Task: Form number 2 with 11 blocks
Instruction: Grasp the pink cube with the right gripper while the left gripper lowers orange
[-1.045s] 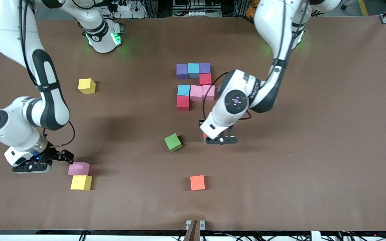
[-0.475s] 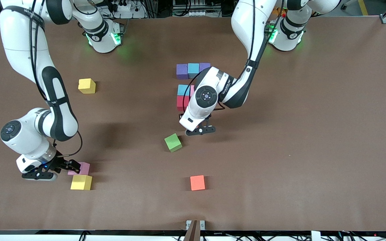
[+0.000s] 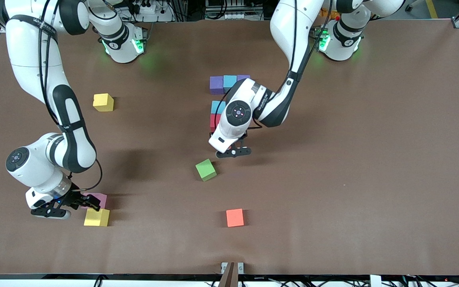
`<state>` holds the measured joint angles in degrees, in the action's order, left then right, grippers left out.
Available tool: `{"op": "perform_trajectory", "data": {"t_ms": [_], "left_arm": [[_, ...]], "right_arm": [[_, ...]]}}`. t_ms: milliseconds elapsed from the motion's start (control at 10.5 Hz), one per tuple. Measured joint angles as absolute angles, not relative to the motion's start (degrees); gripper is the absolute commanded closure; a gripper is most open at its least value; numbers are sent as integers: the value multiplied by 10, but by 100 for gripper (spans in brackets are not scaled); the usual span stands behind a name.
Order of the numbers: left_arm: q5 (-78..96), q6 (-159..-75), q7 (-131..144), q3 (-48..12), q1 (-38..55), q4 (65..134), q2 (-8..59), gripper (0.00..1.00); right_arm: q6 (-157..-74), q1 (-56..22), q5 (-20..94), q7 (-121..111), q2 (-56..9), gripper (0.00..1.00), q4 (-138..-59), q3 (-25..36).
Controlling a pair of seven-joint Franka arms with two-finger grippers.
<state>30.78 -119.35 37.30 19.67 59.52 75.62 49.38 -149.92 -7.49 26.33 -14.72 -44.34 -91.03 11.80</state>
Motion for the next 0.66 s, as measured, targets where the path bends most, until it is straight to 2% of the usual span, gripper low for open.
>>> {"op": "perform_trajectory", "data": {"t_ms": [665], "left_arm": [[308,-1199,366,197,603,750,496,53]], "right_arm": [[-1449,-75,270,-140,-448,0,-910,118]]}}
